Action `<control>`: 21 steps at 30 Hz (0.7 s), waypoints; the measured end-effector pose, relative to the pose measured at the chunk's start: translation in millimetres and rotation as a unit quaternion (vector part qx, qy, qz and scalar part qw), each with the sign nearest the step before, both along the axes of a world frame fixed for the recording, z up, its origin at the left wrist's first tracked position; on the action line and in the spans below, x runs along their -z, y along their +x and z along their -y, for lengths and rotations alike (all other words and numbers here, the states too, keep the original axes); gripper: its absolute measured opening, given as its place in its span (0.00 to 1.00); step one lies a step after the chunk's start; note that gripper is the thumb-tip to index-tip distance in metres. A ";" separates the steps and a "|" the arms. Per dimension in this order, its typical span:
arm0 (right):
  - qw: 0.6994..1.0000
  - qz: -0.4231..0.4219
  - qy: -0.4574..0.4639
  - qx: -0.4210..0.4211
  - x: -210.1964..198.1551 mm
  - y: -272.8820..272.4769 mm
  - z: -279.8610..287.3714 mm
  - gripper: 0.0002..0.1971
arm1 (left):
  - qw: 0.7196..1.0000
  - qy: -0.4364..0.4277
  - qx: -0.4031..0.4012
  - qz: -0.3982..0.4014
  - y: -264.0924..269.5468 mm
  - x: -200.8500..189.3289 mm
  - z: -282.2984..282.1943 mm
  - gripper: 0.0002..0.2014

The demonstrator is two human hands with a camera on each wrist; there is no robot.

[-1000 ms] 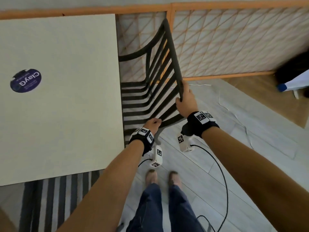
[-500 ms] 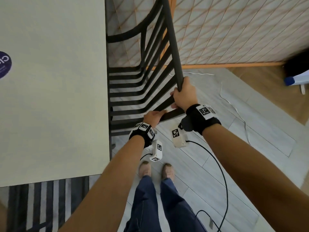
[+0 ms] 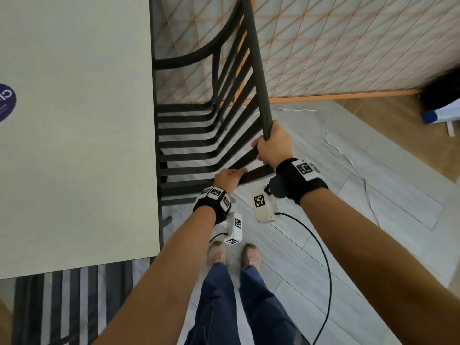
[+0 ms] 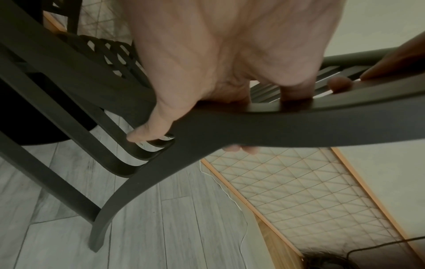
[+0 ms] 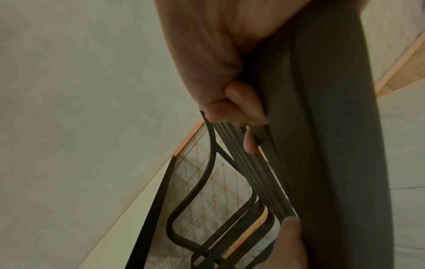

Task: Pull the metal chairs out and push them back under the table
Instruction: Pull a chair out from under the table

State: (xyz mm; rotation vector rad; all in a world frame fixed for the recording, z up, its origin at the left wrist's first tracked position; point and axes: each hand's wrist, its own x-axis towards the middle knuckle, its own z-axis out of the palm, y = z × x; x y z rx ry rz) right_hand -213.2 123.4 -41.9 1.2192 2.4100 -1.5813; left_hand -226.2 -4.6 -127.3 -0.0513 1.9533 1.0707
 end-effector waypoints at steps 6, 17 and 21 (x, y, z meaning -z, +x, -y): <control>1.000 0.011 -0.009 0.002 -3.3 6.6 3.5 0.10 | 0.999 0.033 -0.005 0.005 6.2 -0.9 11.1 0.17; 0.996 0.036 0.075 -0.026 -19.8 33.7 16.1 0.14 | 0.998 0.055 0.028 -0.028 7.7 -18.6 48.8 0.16; 0.994 0.046 0.091 -0.048 -37.0 52.4 22.4 0.20 | 0.996 0.045 0.049 -0.054 17.8 -34.9 65.3 0.18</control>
